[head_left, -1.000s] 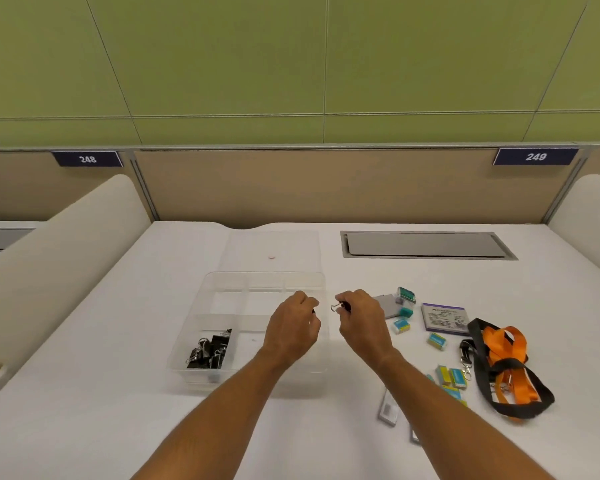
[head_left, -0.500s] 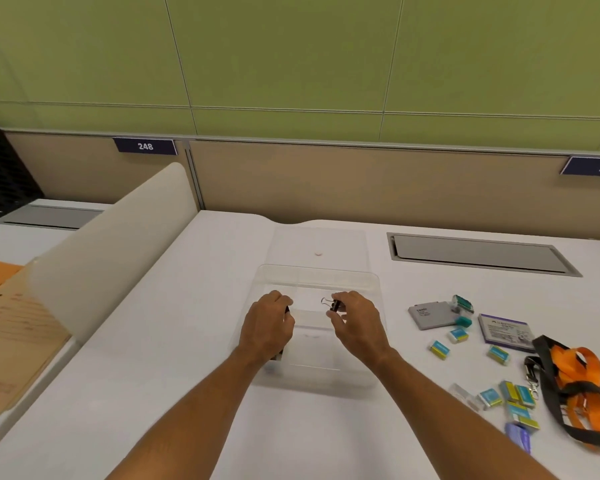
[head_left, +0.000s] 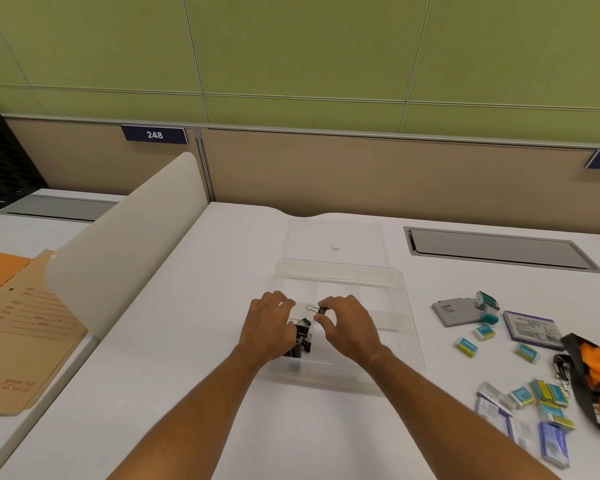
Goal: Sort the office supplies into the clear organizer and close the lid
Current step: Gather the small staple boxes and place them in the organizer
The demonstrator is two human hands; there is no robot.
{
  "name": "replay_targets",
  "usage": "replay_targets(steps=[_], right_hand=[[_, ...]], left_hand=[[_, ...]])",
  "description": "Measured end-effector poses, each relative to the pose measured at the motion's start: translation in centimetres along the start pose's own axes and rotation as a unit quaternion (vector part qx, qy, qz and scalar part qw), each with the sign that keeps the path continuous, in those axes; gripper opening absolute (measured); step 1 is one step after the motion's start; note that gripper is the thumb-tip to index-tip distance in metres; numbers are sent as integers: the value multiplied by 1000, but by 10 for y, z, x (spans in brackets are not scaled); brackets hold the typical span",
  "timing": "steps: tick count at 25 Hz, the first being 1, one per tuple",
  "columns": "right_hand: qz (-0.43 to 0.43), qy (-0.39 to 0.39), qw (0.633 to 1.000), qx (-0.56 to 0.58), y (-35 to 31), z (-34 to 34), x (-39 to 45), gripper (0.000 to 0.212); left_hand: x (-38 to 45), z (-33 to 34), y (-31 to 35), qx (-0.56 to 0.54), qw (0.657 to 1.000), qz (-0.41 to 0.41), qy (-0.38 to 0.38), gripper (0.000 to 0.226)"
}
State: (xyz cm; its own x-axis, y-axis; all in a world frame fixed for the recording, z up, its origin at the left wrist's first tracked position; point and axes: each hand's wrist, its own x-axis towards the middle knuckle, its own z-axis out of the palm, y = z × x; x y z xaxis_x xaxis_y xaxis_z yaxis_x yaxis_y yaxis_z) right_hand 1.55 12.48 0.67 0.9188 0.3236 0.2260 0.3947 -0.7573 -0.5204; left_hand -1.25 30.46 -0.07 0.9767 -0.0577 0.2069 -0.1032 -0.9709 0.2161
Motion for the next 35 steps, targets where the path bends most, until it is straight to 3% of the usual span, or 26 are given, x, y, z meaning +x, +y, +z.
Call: replay_targets(steps=[6, 16, 24, 35], right_hand=[[4, -50, 999, -15, -22, 22, 11, 31], [-7, -19, 993, -118, -12, 20, 7, 52], [45, -2, 986, -158, 32, -11, -16, 76], [132, 12, 974, -185, 106, -64, -61, 85]], left_hand=[[-4, -5, -22, 2, 999, -32, 24, 52], [-6, 4, -22, -10, 1000, 7, -9, 75], [8, 14, 27, 31, 999, 30, -25, 81], [22, 35, 121, 48, 994, 90, -37, 83]])
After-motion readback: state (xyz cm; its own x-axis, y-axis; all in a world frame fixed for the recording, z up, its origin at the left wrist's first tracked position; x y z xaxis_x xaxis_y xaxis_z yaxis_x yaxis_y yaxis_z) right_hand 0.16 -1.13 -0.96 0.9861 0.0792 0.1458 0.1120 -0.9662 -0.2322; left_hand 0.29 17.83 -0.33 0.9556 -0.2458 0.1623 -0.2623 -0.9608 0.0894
